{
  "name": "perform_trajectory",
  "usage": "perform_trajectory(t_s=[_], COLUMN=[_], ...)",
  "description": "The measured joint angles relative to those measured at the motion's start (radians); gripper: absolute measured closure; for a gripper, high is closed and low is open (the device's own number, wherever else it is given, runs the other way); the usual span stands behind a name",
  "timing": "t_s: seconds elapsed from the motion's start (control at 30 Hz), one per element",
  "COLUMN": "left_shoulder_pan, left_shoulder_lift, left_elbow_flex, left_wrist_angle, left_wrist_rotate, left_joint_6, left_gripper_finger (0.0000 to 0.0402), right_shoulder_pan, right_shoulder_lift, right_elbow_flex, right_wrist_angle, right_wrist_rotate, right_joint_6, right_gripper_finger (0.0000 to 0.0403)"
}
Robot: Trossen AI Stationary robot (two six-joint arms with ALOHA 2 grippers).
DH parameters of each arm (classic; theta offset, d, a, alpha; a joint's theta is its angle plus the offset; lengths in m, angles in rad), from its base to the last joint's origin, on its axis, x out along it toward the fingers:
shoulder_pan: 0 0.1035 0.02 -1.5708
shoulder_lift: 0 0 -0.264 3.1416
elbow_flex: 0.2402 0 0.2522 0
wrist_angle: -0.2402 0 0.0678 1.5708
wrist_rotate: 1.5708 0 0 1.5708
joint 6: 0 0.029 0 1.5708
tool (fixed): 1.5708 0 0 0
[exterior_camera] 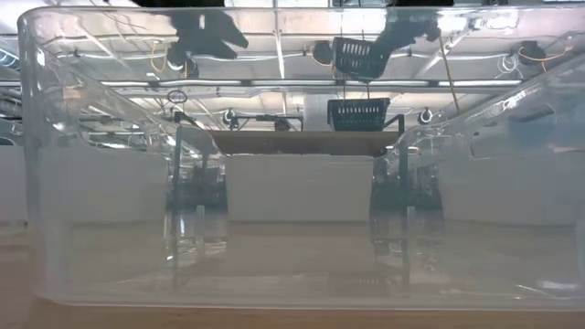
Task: Stack baskets on shelf by color
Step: Stack the black bin on top of the stacked black bins on the shelf
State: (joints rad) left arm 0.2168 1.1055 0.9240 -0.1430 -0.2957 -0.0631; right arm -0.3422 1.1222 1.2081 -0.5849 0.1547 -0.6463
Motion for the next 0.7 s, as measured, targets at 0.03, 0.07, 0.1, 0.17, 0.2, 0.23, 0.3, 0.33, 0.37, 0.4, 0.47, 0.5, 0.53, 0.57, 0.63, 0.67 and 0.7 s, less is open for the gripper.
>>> perform_trajectory(t_s=[0.03, 0.07, 0.1, 0.17, 0.2, 0.23, 0.3, 0.33, 0.37, 0.4, 0.47, 0.5, 0.53, 0.57, 0.63, 0.67, 0.7], left_shoulder_pan=[-0.004, -0.008, -0.009, -0.011, -0.011, -0.011, -0.010, -0.010, -0.011, -0.011, -0.010, -0.010, -0.010, -0.010, -0.009, -0.009, -0.009], left_shoulder_lift=[-0.008, -0.016, -0.023, -0.044, -0.053, -0.059, -0.069, -0.076, -0.078, -0.079, -0.078, -0.078, -0.078, -0.078, -0.078, -0.078, -0.078], left_elbow_flex=[-0.026, -0.051, -0.069, -0.103, -0.117, -0.129, -0.146, -0.154, -0.156, -0.157, -0.159, -0.159, -0.160, -0.160, -0.160, -0.160, -0.160], left_wrist_angle=[0.018, 0.032, 0.051, 0.068, 0.070, 0.077, 0.089, 0.091, 0.095, 0.108, 0.116, 0.117, 0.123, 0.127, 0.129, 0.128, 0.125], left_wrist_rotate=[0.000, -0.003, -0.004, -0.003, -0.002, -0.002, -0.004, -0.004, -0.004, -0.003, -0.002, -0.002, -0.002, -0.002, -0.002, -0.002, -0.002], left_joint_6=[0.000, 0.000, -0.001, -0.010, -0.016, -0.021, -0.025, -0.026, -0.025, -0.025, -0.023, -0.022, -0.020, -0.020, -0.019, -0.019, -0.019], left_gripper_finger=[0.0155, 0.0160, 0.0165, 0.0175, 0.0180, 0.0184, 0.0192, 0.0195, 0.0198, 0.0201, 0.0206, 0.0208, 0.0210, 0.0210, 0.0210, 0.0211, 0.0211], right_shoulder_pan=[-0.008, -0.017, -0.025, -0.046, -0.056, -0.067, -0.084, -0.093, -0.103, -0.113, -0.132, -0.143, -0.153, -0.162, -0.178, -0.184, -0.188], right_shoulder_lift=[-0.007, -0.012, -0.018, -0.026, -0.030, -0.033, -0.033, -0.032, -0.031, -0.032, -0.033, -0.033, -0.033, -0.032, -0.030, -0.027, -0.022], right_elbow_flex=[-0.022, -0.042, -0.058, -0.080, -0.088, -0.096, -0.111, -0.116, -0.121, -0.126, -0.140, -0.149, -0.158, -0.165, -0.173, -0.174, -0.174], right_wrist_angle=[0.016, 0.029, 0.036, 0.039, 0.043, 0.045, 0.044, 0.042, 0.044, 0.051, 0.084, 0.100, 0.115, 0.129, 0.167, 0.185, 0.196], right_wrist_rotate=[-0.004, -0.005, -0.006, -0.032, -0.057, -0.080, -0.114, -0.127, -0.132, -0.134, -0.146, -0.171, -0.201, -0.231, -0.266, -0.266, -0.267], right_joint_6=[0.008, 0.015, 0.023, 0.037, 0.047, 0.055, 0.062, 0.062, 0.060, 0.059, 0.059, 0.059, 0.058, 0.055, 0.055, 0.054, 0.054], right_gripper_finger=[0.0403, 0.0403, 0.0403, 0.0403, 0.0403, 0.0403, 0.0403, 0.0403, 0.0403, 0.0403, 0.0403, 0.0403, 0.0403, 0.0403, 0.0403, 0.0403, 0.0403])
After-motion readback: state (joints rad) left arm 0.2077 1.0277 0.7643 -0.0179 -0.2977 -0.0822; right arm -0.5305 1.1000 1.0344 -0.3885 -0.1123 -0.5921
